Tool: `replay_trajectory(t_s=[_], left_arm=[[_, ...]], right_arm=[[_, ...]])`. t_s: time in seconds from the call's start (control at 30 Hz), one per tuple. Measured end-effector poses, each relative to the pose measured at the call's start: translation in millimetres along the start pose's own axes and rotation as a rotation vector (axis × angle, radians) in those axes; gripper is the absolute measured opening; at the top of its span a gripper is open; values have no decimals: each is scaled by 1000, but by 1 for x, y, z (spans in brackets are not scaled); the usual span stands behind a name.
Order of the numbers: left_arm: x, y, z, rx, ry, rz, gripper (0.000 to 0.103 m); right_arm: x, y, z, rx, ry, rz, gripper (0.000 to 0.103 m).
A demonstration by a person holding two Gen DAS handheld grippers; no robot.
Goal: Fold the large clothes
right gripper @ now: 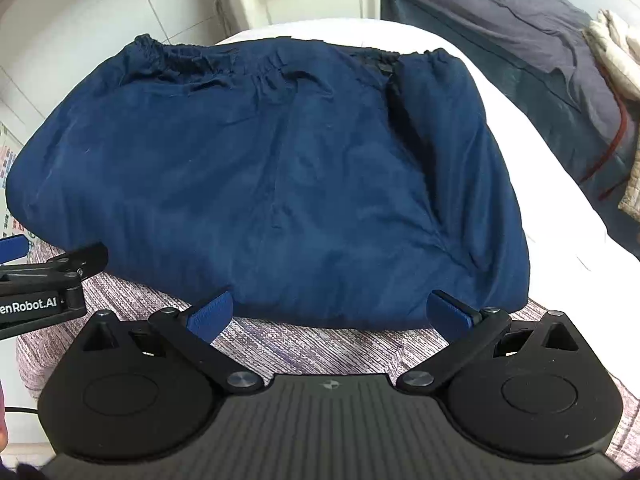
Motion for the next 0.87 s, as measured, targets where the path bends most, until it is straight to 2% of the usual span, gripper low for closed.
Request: replay_trajectory(t_s=[0.6, 0.87], left_arm=[[0, -10, -5, -14, 7, -21, 103], [-7, -8, -5, 24, 39, -71, 103]], right_arm=[[-2, -13, -7, -40, 15, 3, 103], [-5, -15, -5, -47, 20, 7, 103]])
Point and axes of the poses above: each gripper's, at about its wrist camera, not at the fingertips, and x roughly the way its jaws point, y to its right, z to its underside, the point moved 9 cm from there along x, roughly the way its jaws point, and after that the axes turned 12 degrees about -y, right-handed, at the moved point
